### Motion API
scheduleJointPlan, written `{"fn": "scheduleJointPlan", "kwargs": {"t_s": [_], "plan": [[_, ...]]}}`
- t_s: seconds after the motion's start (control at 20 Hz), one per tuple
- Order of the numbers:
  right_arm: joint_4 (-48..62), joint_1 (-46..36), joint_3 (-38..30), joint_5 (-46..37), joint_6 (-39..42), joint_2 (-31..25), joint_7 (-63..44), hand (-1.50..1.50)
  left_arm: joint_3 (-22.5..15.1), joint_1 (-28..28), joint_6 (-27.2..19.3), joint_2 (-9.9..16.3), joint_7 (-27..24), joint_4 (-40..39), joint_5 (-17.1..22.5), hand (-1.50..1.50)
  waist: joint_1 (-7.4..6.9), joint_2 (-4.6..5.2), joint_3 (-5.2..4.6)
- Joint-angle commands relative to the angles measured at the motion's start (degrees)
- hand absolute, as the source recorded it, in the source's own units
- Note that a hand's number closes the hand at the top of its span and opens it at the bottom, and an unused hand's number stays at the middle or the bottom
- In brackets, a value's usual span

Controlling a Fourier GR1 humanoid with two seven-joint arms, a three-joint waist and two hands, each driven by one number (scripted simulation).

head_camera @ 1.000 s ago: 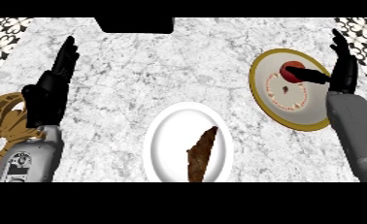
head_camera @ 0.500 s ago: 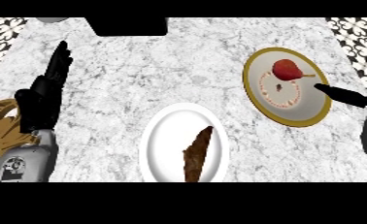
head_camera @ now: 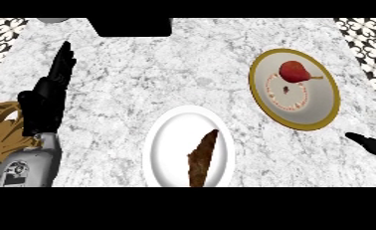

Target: Pick the pear from the plate and place it in the bowl

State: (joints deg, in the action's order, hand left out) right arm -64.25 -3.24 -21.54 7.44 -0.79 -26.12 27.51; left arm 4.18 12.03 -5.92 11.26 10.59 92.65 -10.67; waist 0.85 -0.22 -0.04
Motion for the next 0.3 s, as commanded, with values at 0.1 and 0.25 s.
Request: {"fn": "scheduleJointPlan", "kwargs": {"t_s": [0.1, 0.25], "plan": [[-10.24, 10.19, -0.74, 0.67, 1.49, 3.44, 1.52, -1.50, 0.31, 4.36, -0.26, -0.69, 0.75, -3.43, -0.95, 0.00, -0.33, 0.17, 0.02], [-9.45, 13.20, -0.99, 0.52, 4.00, 5.44, 6.06, -1.50, 0.93, 0.23, 0.56, -0.50, -2.31, -0.97, -0.41, 0.00, -0.55, 0.18, 0.04]]}}
